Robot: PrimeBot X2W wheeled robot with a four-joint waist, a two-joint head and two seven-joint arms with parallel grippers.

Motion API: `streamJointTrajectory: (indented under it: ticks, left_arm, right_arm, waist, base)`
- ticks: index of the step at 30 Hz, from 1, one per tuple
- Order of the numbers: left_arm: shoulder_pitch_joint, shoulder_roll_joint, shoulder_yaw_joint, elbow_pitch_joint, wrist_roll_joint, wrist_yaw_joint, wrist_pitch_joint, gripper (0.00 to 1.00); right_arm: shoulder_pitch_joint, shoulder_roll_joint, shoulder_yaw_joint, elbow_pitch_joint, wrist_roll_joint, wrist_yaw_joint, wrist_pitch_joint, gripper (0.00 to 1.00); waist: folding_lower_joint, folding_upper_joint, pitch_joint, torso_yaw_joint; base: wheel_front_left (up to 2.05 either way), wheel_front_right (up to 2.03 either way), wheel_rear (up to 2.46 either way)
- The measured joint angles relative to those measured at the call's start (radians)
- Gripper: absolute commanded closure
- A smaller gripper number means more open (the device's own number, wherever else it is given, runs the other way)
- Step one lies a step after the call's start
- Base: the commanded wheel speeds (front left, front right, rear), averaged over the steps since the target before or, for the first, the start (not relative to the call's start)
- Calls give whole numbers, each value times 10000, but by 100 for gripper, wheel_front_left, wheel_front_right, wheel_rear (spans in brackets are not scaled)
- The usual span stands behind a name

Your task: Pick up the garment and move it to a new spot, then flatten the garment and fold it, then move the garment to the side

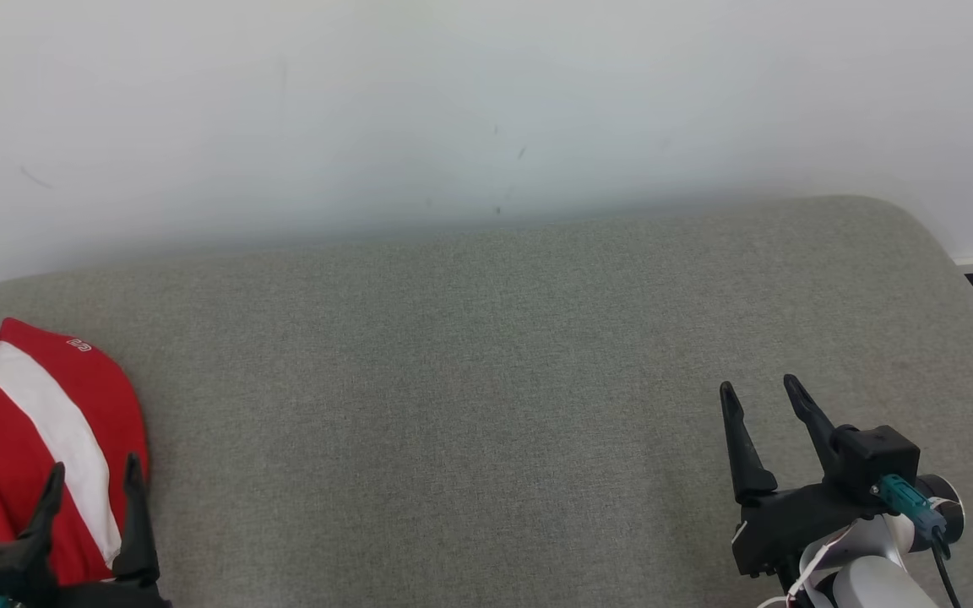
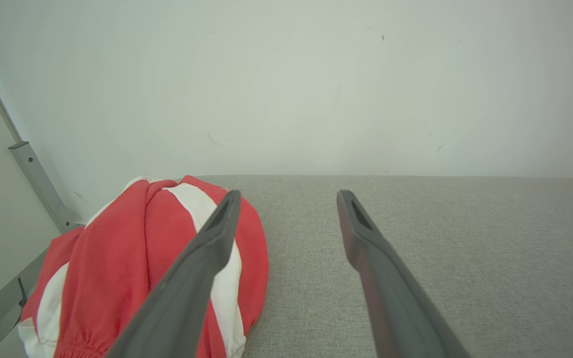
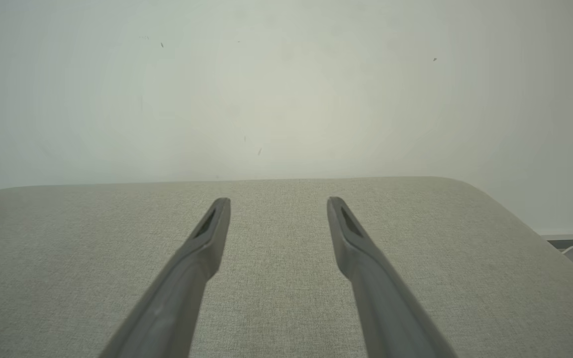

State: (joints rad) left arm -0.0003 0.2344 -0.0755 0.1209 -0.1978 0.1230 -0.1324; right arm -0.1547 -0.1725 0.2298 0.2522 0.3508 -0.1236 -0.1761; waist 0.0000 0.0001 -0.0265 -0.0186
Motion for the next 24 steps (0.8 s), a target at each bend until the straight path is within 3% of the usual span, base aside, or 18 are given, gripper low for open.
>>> streamJointTrajectory:
  ticks: [14, 24]
  left_arm:
    - [-10, 176, -86, -201, 111, -13, 339, 0]
    - [-57, 142, -19, -215, 107, -13, 525, 0]
  right_arm:
    - [31, -144, -81, -130, -8, 0, 236, 0]
    - [147, -213, -349, -224, -2, -6, 267, 0]
  waist:
    - [0, 0, 32, 22]
    - [0, 0, 81, 482]
  base:
    - [0, 0, 0]
    - [0, 0, 0]
